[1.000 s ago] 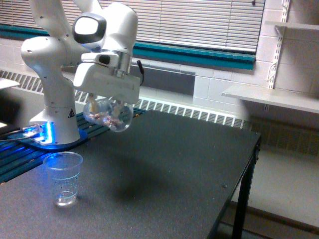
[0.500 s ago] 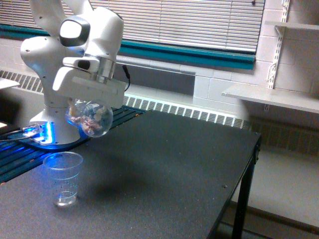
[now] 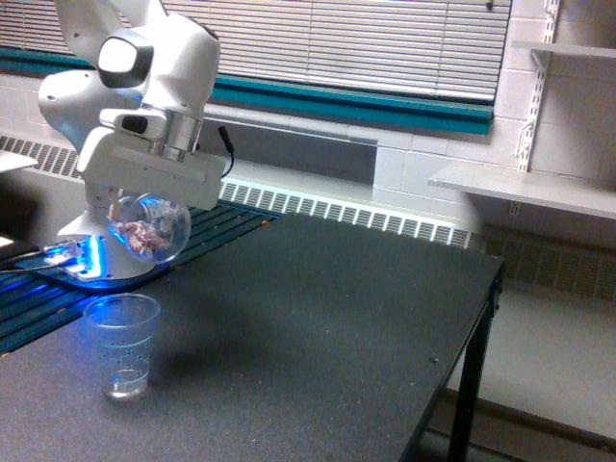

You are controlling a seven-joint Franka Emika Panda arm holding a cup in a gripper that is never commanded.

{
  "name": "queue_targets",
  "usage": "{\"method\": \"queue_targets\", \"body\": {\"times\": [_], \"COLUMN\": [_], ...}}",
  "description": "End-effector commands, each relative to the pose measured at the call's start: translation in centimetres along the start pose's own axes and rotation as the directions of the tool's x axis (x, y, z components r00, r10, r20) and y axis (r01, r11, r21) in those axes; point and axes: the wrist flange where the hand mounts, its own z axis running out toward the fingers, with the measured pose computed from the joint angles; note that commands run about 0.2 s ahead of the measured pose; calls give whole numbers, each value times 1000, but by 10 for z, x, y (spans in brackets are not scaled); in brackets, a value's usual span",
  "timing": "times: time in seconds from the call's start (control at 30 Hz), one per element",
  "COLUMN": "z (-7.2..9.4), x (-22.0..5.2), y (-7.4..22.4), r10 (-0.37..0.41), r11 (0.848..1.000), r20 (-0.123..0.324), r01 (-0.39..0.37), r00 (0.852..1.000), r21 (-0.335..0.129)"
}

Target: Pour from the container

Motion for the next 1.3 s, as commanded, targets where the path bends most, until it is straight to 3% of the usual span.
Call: {"method": "queue_targets", "body": {"times": [0.03,0.67,1.3], "z": [5,19,26], "x": [-4,-3,12], "y": [8,11,-2], "r10": [42,131,168], "r11": [999,986,971], "r20": [18,51,65], "r01": [-41,-125,-154], "r00": [999,990,984], "r21": [-30,-107,-181]}}
